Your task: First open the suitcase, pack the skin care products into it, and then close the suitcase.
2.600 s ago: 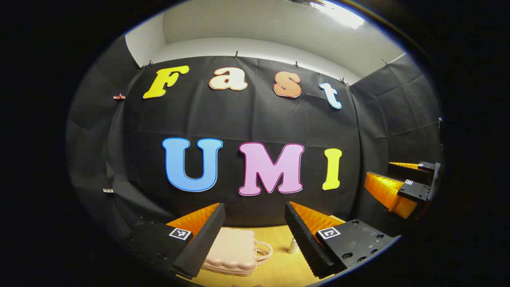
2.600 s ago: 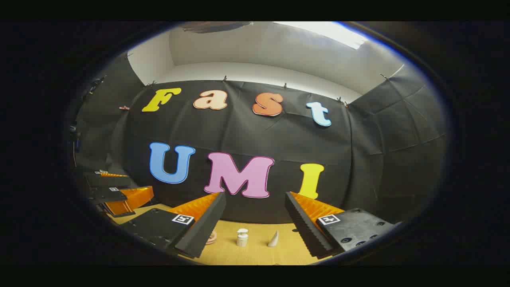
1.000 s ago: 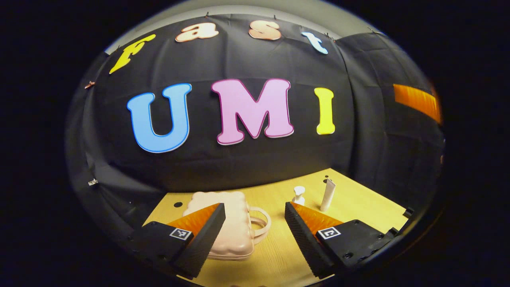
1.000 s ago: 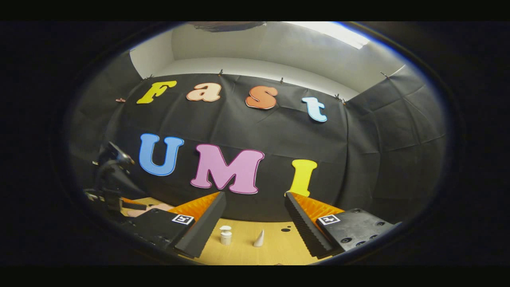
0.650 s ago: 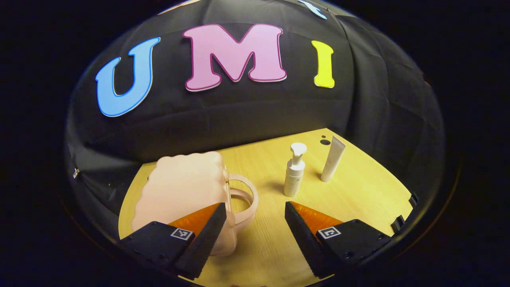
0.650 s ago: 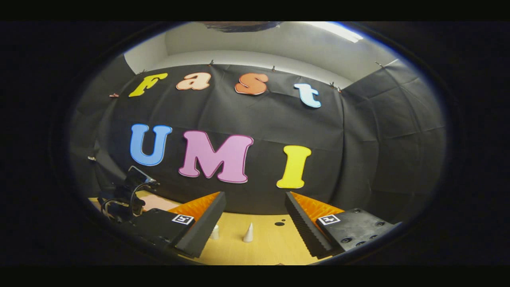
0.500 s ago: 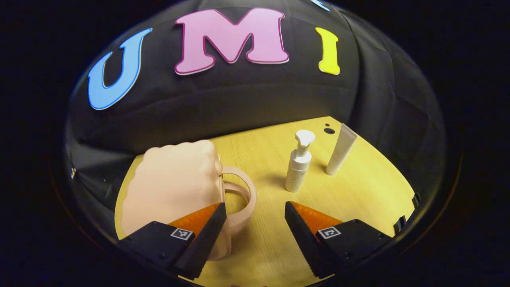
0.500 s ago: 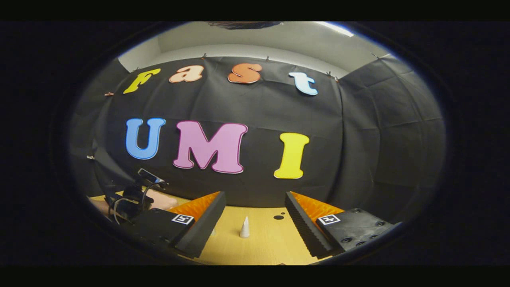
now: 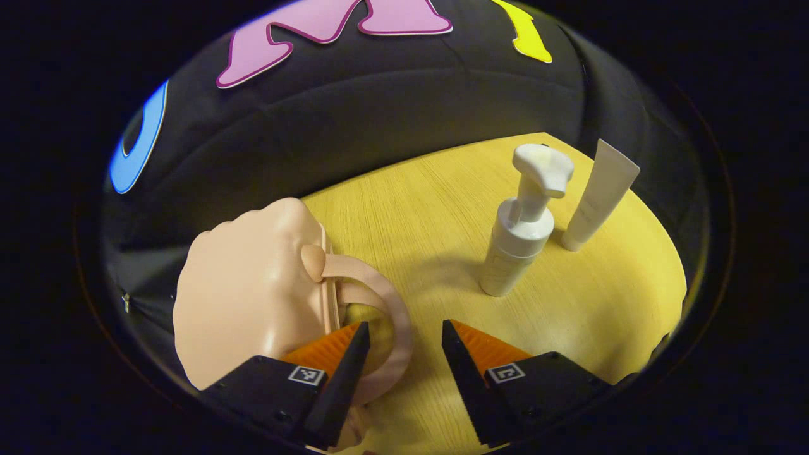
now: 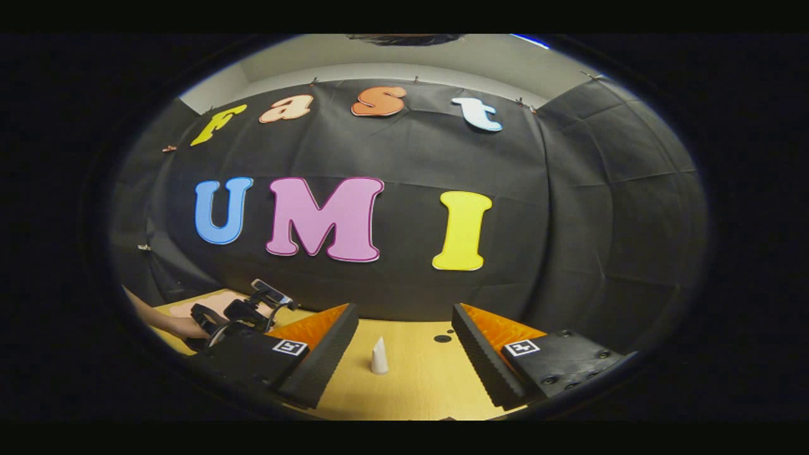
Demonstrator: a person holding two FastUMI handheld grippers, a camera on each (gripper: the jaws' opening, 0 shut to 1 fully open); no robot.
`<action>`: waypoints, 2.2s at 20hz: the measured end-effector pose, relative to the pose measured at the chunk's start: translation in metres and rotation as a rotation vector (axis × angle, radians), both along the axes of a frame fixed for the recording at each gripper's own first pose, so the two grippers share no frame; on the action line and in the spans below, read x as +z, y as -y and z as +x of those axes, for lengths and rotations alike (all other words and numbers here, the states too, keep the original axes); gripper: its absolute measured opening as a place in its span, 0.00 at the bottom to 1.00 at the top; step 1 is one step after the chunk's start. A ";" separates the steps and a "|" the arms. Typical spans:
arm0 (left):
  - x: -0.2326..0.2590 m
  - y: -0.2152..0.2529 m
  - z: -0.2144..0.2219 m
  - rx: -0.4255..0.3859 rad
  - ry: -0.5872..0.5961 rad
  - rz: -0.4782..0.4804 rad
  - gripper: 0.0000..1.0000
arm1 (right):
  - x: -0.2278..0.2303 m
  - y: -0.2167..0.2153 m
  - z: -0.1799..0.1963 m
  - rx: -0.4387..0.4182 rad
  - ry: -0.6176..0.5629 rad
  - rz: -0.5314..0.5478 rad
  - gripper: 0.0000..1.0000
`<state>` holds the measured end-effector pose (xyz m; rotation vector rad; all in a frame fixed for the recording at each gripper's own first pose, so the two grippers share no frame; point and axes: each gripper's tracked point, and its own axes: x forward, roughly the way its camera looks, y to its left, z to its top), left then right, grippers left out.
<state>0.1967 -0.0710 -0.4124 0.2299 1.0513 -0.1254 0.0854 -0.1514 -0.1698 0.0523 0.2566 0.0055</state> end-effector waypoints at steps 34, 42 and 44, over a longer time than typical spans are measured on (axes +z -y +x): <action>0.246 -0.340 0.033 0.282 0.223 -0.250 0.06 | 0.052 -0.120 -0.012 0.013 0.019 -0.113 0.98; 0.144 -0.520 -0.008 0.316 0.088 -0.067 0.07 | 0.045 -0.171 -0.037 -0.004 -0.042 -0.176 0.96; 0.107 -0.549 -0.017 0.367 0.078 -0.066 0.06 | 0.044 -0.174 -0.045 -0.018 -0.042 -0.194 0.97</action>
